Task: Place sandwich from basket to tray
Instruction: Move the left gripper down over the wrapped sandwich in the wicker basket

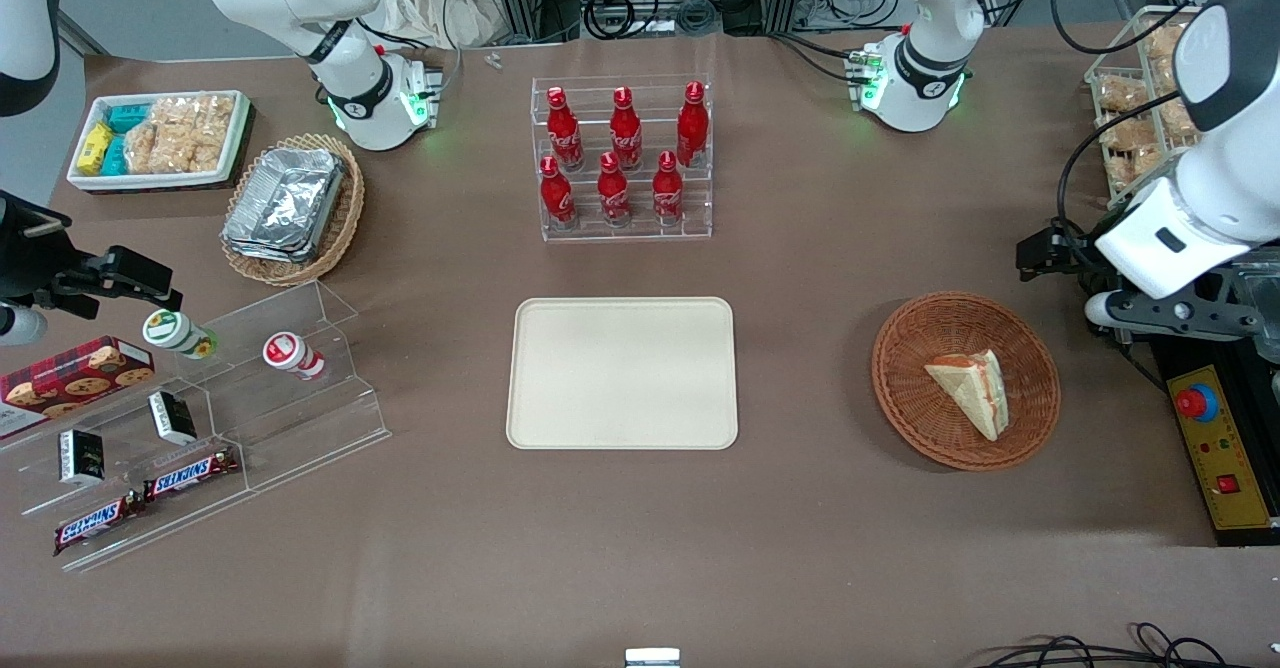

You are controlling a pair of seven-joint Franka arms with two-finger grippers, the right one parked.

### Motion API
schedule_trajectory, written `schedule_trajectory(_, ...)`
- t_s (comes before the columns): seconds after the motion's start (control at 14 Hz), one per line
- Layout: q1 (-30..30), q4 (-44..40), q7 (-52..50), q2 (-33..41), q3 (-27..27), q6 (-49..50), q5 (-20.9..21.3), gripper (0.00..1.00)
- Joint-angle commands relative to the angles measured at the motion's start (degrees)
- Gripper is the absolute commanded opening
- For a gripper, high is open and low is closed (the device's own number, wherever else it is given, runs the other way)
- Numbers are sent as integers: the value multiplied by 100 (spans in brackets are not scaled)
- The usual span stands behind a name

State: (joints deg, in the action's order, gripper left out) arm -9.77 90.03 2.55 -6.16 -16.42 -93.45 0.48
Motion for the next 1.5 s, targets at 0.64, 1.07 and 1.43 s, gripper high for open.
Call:
schedule_trajectory(0.64,19,706,-1210,-395,42,-943,4,100)
schedule_trajectory(1.07,1,1886,-2425,-763,112,-2975,48,100)
schedule_trajectory(1.43,10,2019,-3469,-1360,218,-3433,802,100)
